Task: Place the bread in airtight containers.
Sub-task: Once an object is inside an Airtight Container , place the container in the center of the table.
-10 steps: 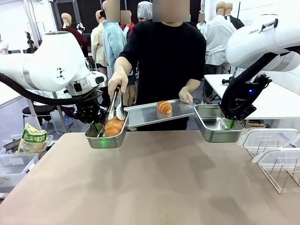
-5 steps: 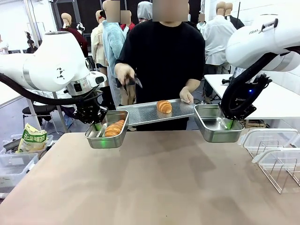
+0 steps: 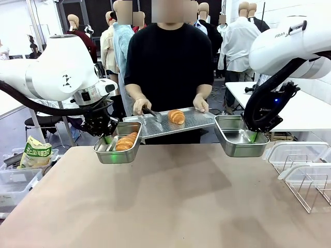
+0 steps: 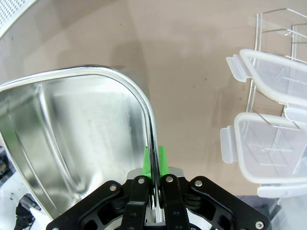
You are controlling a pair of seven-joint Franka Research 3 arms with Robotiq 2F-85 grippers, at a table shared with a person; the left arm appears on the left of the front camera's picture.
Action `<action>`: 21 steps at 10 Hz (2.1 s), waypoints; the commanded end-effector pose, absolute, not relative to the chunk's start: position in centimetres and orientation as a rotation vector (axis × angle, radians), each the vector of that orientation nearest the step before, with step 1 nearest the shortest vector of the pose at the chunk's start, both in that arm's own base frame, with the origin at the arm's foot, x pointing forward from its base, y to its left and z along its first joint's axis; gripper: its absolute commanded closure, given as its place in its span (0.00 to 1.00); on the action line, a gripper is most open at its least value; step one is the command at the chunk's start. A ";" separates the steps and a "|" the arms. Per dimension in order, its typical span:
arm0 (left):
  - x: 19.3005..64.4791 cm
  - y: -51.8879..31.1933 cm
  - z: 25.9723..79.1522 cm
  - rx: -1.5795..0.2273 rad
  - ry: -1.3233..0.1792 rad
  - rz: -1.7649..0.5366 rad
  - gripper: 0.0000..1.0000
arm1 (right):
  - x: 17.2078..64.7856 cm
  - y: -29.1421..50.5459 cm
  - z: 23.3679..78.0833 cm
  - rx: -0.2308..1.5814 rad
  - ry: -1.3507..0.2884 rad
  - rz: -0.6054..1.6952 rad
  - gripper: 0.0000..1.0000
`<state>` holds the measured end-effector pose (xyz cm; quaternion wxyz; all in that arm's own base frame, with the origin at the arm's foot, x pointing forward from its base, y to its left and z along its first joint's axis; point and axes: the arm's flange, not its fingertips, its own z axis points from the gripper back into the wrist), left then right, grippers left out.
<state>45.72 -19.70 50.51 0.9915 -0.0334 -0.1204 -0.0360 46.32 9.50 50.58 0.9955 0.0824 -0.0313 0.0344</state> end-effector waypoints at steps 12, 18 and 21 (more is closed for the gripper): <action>45.9 -19.6 50.9 -0.070 -0.248 -0.070 1.00 | 46.1 9.4 50.7 0.165 -0.068 0.066 1.00; 45.9 -19.6 50.9 -0.070 -0.248 -0.070 1.00 | 46.1 9.4 50.7 0.165 -0.068 0.066 1.00; 45.7 -20.2 50.5 -0.052 -0.249 -0.064 1.00 | 46.1 9.4 50.7 0.165 -0.068 0.066 1.00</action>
